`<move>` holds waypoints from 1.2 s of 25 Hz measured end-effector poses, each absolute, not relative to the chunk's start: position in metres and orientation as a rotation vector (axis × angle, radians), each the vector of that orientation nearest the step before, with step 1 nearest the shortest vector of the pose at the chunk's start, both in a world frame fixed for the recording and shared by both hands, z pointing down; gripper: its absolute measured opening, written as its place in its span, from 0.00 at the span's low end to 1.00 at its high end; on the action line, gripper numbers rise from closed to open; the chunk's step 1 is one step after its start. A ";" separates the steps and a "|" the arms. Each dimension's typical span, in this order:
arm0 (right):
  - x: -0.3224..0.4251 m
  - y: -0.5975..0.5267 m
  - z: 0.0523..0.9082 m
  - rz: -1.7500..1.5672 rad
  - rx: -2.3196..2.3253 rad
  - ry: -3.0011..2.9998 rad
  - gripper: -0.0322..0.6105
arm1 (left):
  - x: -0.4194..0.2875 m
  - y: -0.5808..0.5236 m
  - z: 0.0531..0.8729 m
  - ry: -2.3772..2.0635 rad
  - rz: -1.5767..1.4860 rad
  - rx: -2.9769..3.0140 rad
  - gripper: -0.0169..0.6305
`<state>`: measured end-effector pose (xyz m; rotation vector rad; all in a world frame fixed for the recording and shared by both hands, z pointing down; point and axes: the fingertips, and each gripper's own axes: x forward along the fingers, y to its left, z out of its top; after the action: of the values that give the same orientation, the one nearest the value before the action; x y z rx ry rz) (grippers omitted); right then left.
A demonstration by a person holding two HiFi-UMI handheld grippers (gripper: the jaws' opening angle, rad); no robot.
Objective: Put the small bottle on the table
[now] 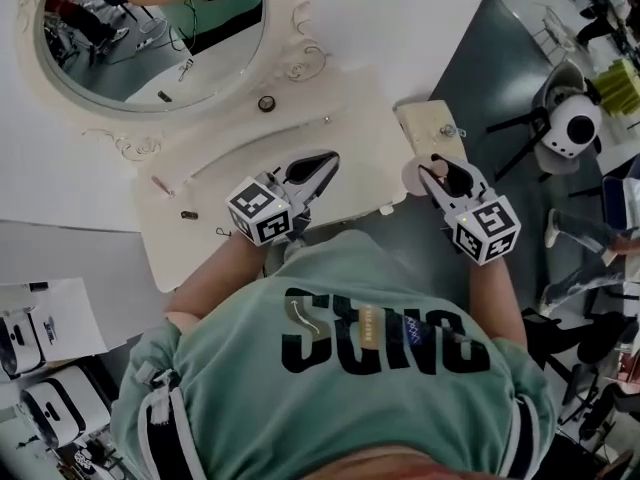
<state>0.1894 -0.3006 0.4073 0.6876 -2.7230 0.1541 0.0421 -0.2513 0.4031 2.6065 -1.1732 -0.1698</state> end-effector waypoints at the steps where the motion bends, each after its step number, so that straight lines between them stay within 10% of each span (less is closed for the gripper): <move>1: 0.185 -0.304 0.410 0.155 0.686 -2.722 0.25 | 0.040 -0.254 0.405 -1.172 -0.165 2.606 0.04; 30: 0.128 -0.397 0.539 0.218 0.824 -2.579 0.25 | 0.016 -0.335 0.526 -1.054 -0.122 2.560 0.04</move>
<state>0.1279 -0.3971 0.5391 0.8245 -2.5794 0.2184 0.0165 -0.3345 0.5260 2.5599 -1.0540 -0.1224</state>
